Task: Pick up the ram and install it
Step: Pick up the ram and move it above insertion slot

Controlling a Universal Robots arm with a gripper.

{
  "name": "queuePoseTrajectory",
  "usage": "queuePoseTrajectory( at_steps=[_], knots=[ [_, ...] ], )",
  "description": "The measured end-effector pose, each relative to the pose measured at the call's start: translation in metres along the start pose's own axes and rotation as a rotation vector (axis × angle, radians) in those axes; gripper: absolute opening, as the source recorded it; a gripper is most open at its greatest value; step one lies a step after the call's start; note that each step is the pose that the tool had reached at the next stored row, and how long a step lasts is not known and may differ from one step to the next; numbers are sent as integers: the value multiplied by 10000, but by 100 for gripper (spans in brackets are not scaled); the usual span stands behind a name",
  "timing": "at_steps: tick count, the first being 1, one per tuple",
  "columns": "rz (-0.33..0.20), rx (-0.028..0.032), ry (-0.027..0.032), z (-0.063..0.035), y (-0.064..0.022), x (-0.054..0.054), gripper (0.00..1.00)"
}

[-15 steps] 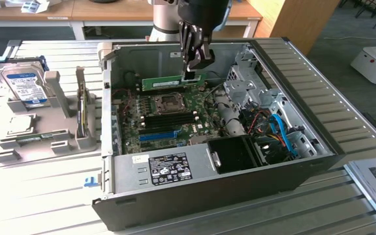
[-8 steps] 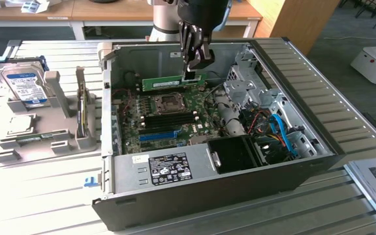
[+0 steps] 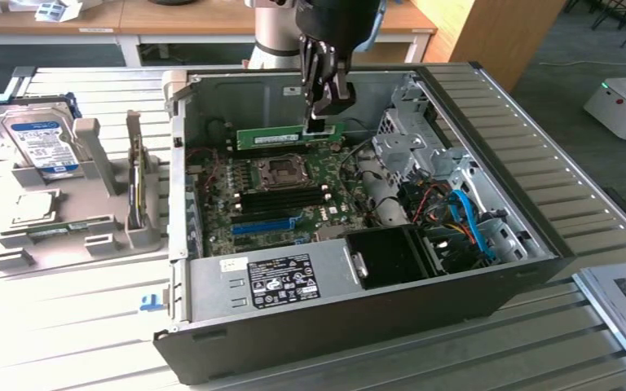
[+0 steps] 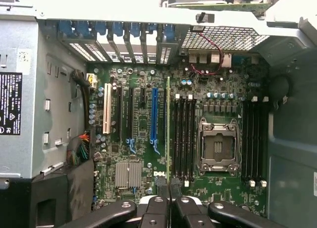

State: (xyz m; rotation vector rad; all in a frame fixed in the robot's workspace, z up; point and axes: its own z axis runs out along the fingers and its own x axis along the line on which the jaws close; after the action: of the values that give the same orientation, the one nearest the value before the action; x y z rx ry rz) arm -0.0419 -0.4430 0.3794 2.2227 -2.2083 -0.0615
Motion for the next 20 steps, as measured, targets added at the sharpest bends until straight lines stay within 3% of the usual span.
queuePoseTrajectory(
  at_steps=[3, 7, 20],
  knots=[
    [2, -3, 0, 0, -1, 0, 12],
    [2, -59, -1, -1, -10, 1, 12],
    [2, -61, 1, 14, -12, -91, 12]
  ],
)
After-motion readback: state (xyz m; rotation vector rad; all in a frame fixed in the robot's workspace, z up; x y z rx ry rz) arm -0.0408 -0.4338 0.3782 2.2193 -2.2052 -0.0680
